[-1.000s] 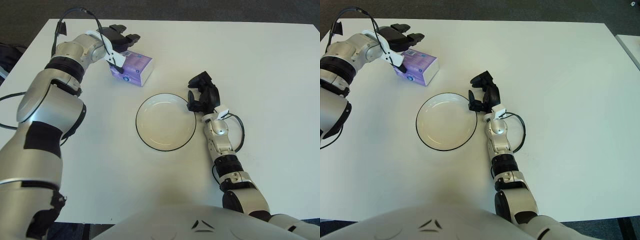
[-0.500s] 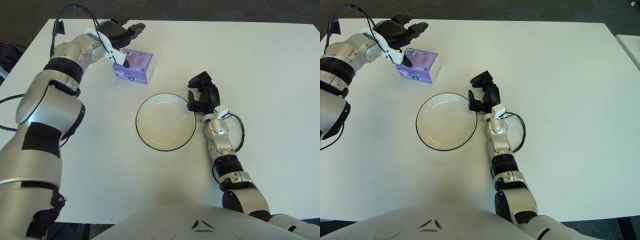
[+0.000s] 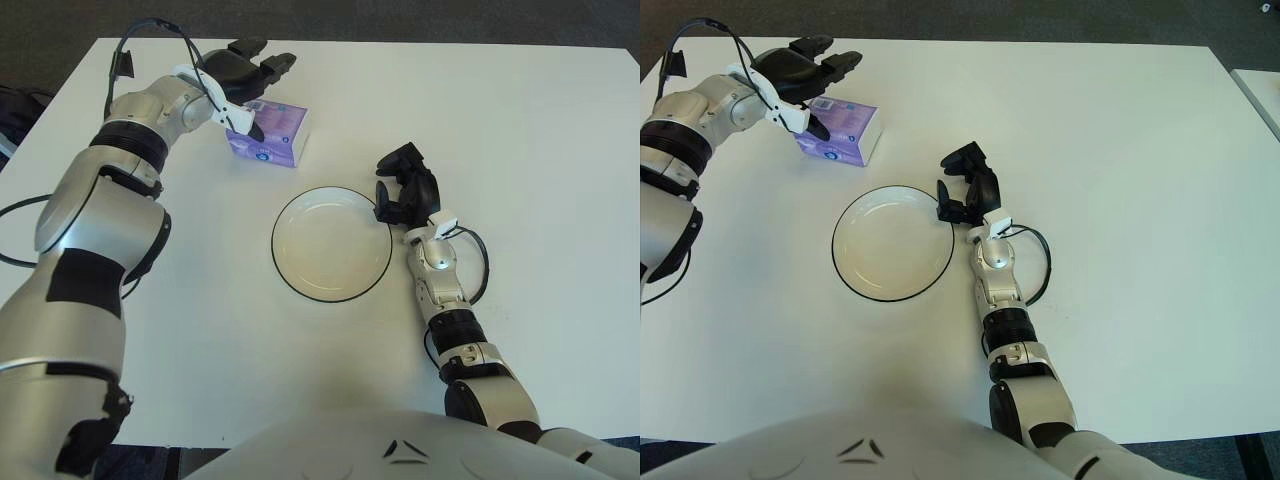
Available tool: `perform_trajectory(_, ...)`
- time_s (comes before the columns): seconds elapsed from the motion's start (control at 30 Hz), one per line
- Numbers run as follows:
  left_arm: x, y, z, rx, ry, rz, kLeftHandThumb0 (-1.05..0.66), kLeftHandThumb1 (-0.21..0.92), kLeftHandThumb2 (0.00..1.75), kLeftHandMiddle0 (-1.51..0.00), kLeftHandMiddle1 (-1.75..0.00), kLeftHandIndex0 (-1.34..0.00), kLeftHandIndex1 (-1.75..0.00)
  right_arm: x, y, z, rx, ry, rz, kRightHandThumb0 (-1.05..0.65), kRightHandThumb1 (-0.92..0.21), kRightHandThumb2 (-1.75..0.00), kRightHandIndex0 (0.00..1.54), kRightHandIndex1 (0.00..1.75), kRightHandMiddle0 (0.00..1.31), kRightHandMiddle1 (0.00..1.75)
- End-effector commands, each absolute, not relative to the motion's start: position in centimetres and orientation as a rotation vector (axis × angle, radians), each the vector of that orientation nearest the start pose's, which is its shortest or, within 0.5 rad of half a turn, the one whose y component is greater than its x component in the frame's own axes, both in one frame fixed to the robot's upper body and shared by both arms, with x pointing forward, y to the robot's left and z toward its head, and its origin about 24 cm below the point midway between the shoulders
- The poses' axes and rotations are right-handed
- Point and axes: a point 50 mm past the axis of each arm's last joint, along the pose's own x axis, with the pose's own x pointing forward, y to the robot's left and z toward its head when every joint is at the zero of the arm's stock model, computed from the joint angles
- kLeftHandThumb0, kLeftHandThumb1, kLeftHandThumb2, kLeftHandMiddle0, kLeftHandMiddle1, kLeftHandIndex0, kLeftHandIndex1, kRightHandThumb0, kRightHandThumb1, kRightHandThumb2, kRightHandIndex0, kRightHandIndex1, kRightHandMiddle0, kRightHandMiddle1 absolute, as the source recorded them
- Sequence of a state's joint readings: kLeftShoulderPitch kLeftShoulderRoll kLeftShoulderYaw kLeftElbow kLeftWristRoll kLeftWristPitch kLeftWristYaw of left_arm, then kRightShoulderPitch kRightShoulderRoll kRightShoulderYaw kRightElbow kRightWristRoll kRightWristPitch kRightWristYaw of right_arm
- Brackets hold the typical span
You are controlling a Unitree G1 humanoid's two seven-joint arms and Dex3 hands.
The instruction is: Put the tissue paper into the plate.
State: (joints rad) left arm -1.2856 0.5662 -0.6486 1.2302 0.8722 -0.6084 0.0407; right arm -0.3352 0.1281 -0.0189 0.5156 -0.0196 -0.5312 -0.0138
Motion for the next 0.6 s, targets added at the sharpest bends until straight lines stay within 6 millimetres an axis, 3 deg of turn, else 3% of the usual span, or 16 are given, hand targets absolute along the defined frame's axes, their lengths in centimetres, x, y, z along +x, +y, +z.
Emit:
perform_trajectory(0.0, 41.0, 17.2, 19.8, 1.827, -0.334, -0.523, -1.05, 0.83, 0.00, 0.00, 0.00, -0.01, -0.01, 27.3, -10.4, 0.0, 0.130, -0.075, 0.029, -0.01, -0.40, -1.18, 0.60, 1.70, 0.37, 1.62)
perform_trajectory(0.57, 41.0, 17.1, 18.0, 1.903, -0.251, -0.568, -1.05, 0.83, 0.01, 0.00, 0.00, 0.00, 0.00, 27.2, -10.6, 0.1, 0.126, -0.084, 0.027, -0.01, -0.41, -1.17, 0.59, 1.71, 0.37, 1.62)
